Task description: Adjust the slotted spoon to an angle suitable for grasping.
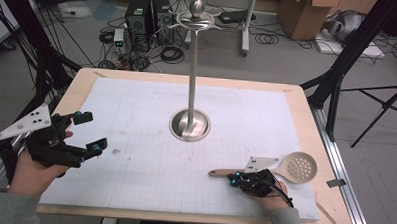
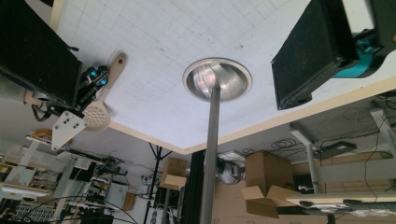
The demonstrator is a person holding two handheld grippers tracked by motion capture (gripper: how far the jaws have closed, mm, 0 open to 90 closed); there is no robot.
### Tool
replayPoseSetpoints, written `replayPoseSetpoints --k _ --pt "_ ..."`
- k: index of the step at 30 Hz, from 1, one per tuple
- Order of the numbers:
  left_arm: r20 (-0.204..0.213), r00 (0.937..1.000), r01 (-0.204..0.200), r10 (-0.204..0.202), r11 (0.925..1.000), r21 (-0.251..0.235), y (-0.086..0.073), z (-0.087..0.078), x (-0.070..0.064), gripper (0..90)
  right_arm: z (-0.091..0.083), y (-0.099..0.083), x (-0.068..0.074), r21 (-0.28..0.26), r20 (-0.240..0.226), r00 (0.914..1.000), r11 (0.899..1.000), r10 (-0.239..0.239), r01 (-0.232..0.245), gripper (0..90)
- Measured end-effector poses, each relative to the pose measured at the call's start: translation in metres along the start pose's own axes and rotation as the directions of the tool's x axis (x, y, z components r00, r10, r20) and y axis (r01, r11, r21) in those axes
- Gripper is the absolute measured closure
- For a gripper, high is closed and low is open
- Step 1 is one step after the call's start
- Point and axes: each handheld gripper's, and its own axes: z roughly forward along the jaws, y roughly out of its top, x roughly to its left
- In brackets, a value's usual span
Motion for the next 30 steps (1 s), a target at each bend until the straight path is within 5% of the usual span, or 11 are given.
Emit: replayPoseSetpoints --k 17,30 --pt "-0.028 0.9996 0.002 -0.002 1.0000 0.007 -0.004 -0.011 0.000 2.1 0.010 0.010 -0.009 -0.021 0.030 0.9993 1.000 0.021 -0.020 89.7" --pt "-0.074 0.9973 0.009 -0.008 0.9999 0.009 -0.010 -0.031 0.001 2.1 0.023 0.022 -0.022 -0.029 0.118 0.9908 0.998 0.066 -0.063 89.6"
